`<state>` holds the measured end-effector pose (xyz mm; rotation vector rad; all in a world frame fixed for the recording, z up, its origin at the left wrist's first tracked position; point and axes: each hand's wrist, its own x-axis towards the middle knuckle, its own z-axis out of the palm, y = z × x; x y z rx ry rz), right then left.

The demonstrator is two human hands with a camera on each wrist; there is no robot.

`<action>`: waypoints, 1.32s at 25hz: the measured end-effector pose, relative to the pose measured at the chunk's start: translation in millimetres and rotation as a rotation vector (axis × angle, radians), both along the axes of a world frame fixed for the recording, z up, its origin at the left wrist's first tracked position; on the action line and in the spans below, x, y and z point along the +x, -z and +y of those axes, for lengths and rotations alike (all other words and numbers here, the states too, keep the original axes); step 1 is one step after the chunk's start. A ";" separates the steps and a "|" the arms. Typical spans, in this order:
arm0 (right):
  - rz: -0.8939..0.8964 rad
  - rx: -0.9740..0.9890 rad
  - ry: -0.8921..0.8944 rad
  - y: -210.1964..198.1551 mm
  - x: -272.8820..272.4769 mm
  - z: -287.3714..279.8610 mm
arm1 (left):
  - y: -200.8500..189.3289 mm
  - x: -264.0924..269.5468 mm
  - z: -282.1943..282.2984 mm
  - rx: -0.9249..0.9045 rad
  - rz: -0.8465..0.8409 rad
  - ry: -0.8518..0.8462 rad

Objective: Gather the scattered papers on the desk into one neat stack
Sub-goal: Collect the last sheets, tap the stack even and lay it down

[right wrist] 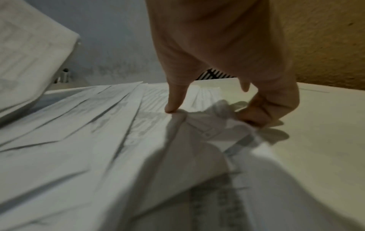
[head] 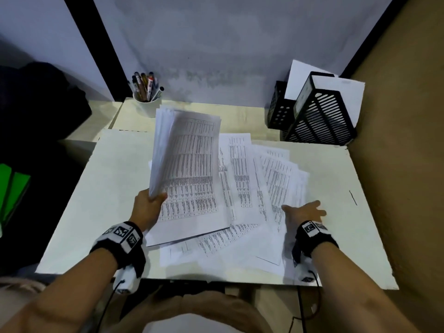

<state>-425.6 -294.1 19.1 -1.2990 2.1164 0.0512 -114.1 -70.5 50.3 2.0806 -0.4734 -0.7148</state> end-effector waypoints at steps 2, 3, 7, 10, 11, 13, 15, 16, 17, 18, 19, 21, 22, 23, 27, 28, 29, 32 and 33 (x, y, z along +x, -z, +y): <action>-0.020 -0.007 -0.021 3.3 10.4 7.6 | 4.2 -1.8 1.8 0.005 -0.002 -0.006; -0.006 -0.015 -0.033 4.1 15.2 10.4 | 5.9 -2.6 2.6 0.013 -0.005 -0.010; -0.075 -0.002 0.010 0.9 29.4 15.9 | 10.3 -2.8 4.8 0.017 0.010 0.027; -0.336 0.014 0.056 -3.0 30.4 10.2 | 11.2 -1.1 6.3 0.024 0.004 0.048; -0.356 0.032 0.002 -6.4 30.1 7.7 | 11.3 -0.3 6.7 0.018 0.009 0.053; -0.328 -0.034 -0.115 -21.4 28.4 3.0 | 11.1 2.3 7.1 0.012 0.004 0.062; -0.270 -0.162 -0.215 -44.7 27.6 -1.6 | 10.1 5.9 7.6 0.000 0.007 0.063; -0.244 -0.221 -0.267 -57.3 26.1 -4.0 | 10.3 8.0 7.8 -0.021 0.027 0.059; -0.218 -0.270 -0.308 -68.5 24.7 -4.8 | 9.6 9.7 8.2 -0.040 0.049 0.059; -0.196 -0.308 -0.345 -78.5 21.9 -7.2 | 8.8 10.1 8.0 -0.055 0.061 0.061; -0.168 -0.331 -0.379 -86.2 19.4 -9.2 | 6.6 10.7 7.5 -0.063 0.067 0.066; -0.136 -0.340 -0.447 -99.4 16.9 -10.9 | 2.4 13.7 6.4 -0.078 0.069 0.082; -0.131 -0.338 -0.456 -105.4 15.2 -11.7 | 0.5 15.9 5.4 -0.085 0.068 0.095; -0.130 -0.346 -0.448 -111.3 12.7 -13.2 | -1.7 17.0 4.2 -0.096 0.073 0.104; -0.090 -0.417 -0.386 -136.1 -0.1 -20.0 | -4.7 23.2 1.7 -0.123 0.100 0.105; -0.065 -0.450 -0.378 -143.4 -4.8 -22.4 | -5.0 24.0 0.8 -0.130 0.106 0.105; -0.049 -0.480 -0.369 -150.4 -9.3 -25.1 | -6.4 24.5 0.1 -0.133 0.111 0.105; -0.030 -0.508 -0.362 -167.8 -21.9 -29.1 | -8.1 25.3 0.0 -0.139 0.123 0.105; -0.007 -0.508 -0.363 -171.9 -25.6 -28.8 | -9.1 25.1 1.1 -0.133 0.126 0.108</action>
